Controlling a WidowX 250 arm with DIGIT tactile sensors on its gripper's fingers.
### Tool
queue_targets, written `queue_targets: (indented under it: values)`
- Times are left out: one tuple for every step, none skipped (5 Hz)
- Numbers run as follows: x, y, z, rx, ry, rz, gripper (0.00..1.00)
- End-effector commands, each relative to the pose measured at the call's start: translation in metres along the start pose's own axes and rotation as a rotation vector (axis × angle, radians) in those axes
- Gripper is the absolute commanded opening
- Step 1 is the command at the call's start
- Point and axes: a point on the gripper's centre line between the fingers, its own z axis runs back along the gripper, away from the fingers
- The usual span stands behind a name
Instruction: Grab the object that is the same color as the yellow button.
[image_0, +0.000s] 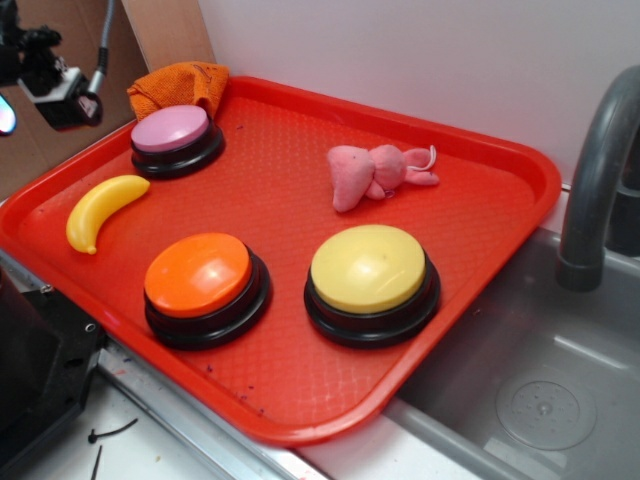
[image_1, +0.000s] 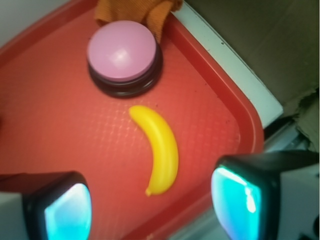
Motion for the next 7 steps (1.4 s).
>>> queue_targets:
  values:
    - [0.004, 0.003, -0.043, 0.035, -0.046, -0.008, 1.0]
    - [0.002, 0.004, -0.064, 0.043, -0.024, -0.009, 1.0]
    - [0.0, 0.008, -0.08, 0.054, 0.005, 0.003, 1.0]
    - [-0.001, 0.014, -0.094, 0.004, 0.047, 0.011, 1.0]
    - [-0.002, 0.017, -0.098, -0.016, 0.039, 0.008, 0.0]
    - [-0.001, 0.015, -0.094, -0.022, 0.031, 0.015, 0.0]
    - [0.0, 0.003, -0.077, 0.045, 0.016, -0.012, 0.0]
